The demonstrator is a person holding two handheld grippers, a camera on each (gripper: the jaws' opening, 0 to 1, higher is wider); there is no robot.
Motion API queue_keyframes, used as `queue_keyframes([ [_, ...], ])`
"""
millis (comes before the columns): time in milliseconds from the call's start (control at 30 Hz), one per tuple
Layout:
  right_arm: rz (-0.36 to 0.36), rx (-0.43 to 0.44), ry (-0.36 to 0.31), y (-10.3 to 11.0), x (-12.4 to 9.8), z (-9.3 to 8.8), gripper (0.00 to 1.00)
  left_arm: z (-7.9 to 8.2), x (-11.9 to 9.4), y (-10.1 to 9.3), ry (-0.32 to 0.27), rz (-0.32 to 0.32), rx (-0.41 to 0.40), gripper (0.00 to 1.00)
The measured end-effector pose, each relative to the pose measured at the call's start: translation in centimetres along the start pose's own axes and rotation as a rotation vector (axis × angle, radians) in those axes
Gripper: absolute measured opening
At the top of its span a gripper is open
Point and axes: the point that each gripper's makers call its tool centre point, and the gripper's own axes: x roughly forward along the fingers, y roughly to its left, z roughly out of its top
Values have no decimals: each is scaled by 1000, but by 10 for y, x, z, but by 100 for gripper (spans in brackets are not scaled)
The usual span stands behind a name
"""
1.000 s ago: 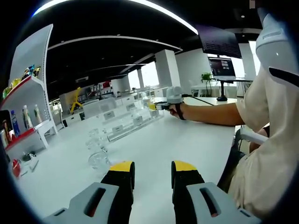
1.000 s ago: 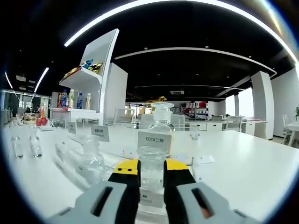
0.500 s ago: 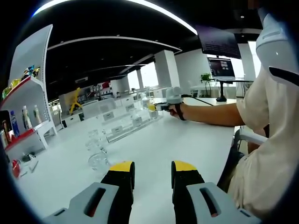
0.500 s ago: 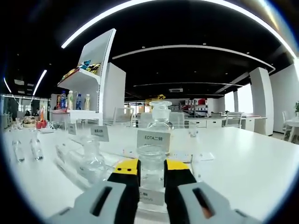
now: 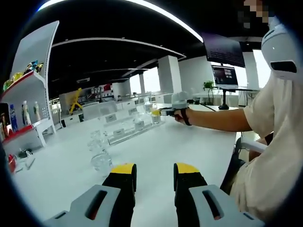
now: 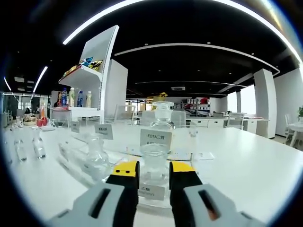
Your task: Identify the label on the chemical reagent bottle, grasp the chemical reagent bottle, and place it in the designated position on the reagent rack
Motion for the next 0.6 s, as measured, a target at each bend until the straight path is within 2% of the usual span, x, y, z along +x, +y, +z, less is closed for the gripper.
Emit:
queue_keyframes([
  [200, -20, 25, -29, -16, -24, 19, 26, -5, 4, 8, -9, 4, -46, 31],
  [367, -28, 14, -48, -29, -42, 30, 26, 1, 1, 4, -27, 7, -51, 31],
  [600, 24, 10, -43, -23, -73, 31, 28, 5, -6, 4, -31, 22, -36, 31],
])
